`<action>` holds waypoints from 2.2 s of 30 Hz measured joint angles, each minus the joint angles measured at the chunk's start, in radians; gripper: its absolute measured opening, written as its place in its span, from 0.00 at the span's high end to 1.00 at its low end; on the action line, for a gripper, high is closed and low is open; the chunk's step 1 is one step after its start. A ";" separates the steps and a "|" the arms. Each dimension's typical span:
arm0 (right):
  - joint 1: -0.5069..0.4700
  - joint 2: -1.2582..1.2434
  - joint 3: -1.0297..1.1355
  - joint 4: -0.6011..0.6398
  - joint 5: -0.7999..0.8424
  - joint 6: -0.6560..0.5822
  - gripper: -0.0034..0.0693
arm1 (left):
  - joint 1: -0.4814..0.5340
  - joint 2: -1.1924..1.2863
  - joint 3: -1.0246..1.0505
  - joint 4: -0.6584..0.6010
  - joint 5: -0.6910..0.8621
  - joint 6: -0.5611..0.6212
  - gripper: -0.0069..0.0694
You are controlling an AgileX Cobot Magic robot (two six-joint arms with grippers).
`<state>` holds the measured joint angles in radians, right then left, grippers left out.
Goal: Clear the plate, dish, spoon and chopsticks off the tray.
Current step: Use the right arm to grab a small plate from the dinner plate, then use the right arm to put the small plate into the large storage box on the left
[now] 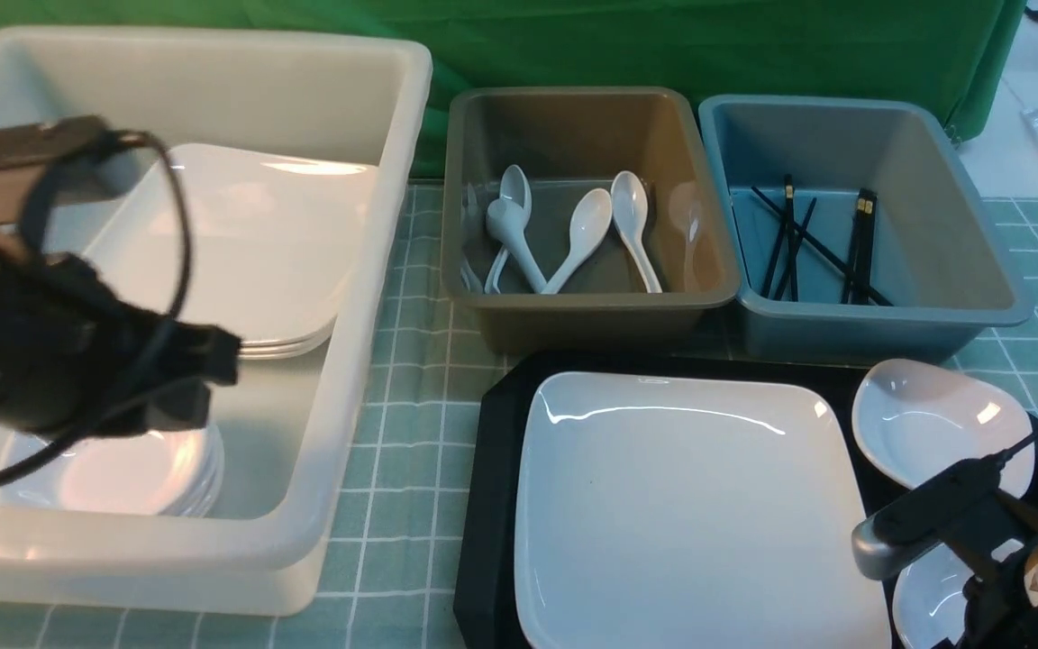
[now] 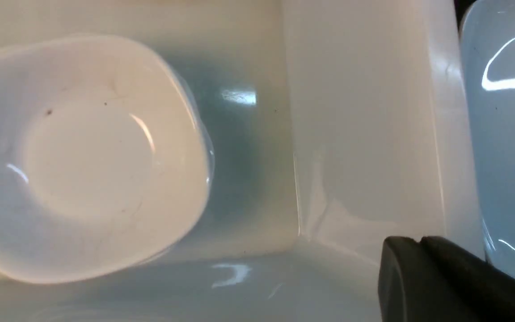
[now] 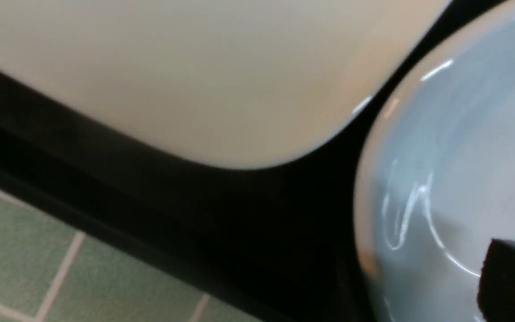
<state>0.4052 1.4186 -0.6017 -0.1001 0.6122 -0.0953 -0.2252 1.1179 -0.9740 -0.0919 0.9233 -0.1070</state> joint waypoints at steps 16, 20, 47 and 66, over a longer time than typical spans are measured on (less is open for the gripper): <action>0.008 -0.068 -0.107 -0.004 0.174 0.054 0.78 | 0.024 -0.133 0.173 -0.014 -0.027 0.007 0.90; 0.008 -0.204 -0.198 0.008 0.268 0.085 0.87 | 0.024 -0.134 0.173 -0.016 -0.027 0.007 0.90; 0.519 0.520 -1.439 0.402 0.059 -0.263 0.87 | 0.367 -0.604 0.122 -0.059 0.048 -0.038 0.90; 0.658 0.919 -1.618 0.402 -0.085 -0.419 0.84 | 0.368 -0.715 0.121 -0.002 0.093 -0.102 0.90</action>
<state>1.0634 2.3377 -2.2195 0.3016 0.5273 -0.5140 0.1429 0.4029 -0.8526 -0.0936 1.0159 -0.2092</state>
